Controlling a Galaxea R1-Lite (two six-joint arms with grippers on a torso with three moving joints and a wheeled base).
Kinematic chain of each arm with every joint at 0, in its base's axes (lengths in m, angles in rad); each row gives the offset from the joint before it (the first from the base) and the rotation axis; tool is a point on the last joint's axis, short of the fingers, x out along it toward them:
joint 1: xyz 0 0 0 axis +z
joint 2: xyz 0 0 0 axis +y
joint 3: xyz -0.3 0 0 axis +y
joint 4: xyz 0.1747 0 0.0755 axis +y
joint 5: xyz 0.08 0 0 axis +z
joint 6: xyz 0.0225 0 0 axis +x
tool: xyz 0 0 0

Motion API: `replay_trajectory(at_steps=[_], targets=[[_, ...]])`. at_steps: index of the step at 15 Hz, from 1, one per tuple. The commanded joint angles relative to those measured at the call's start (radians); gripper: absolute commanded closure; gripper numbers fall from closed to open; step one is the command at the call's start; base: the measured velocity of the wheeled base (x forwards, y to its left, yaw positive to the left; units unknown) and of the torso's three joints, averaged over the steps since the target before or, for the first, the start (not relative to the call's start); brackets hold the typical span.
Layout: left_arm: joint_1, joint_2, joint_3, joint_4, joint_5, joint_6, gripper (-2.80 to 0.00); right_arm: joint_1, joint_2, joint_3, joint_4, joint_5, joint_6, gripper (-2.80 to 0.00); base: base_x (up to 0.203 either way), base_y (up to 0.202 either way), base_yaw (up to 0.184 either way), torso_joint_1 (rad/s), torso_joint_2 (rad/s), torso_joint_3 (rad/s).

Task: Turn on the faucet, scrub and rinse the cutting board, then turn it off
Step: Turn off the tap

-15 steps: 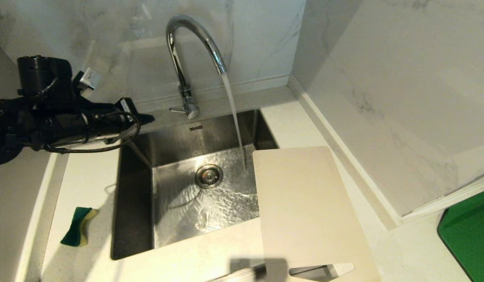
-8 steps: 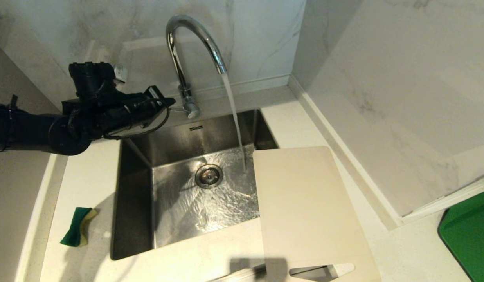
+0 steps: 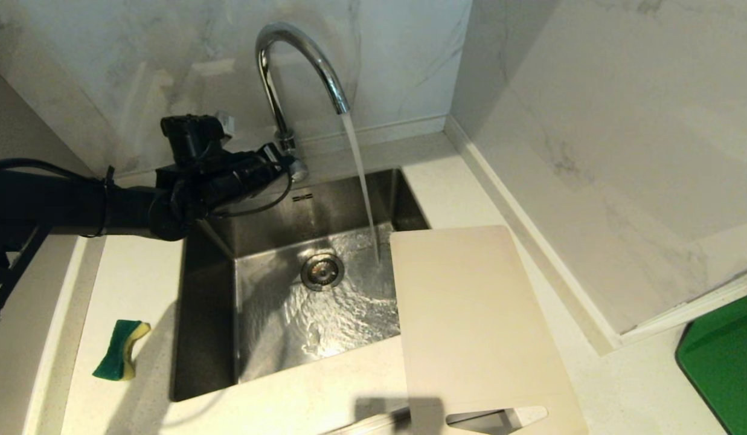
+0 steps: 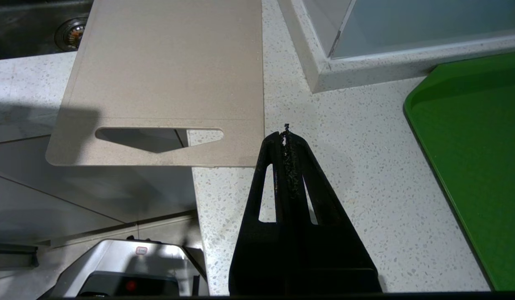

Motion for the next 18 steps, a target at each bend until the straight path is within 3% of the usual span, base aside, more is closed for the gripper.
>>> replay_trajectory(at_steps=[1,14,18], targets=[[0.005,0.044,-0.017,-0.017,-0.007,0.001,0.00,0.000,0.001,0.000,0.000,0.001,-0.001,0.00,0.000,0.000,0.000,0.000,0.00,0.000],[0.082,0.186,-0.204,-0.044,-0.006,0.016,0.00,0.000,0.001,0.000,0.000,0.007,-0.046,0.00,0.000,0.000,0.000,0.000,0.00,0.000],[0.106,0.191,-0.208,-0.044,-0.013,0.018,0.00,0.000,0.001,0.000,-0.001,0.021,-0.065,0.00,0.000,0.000,0.000,0.000,0.00,0.000]])
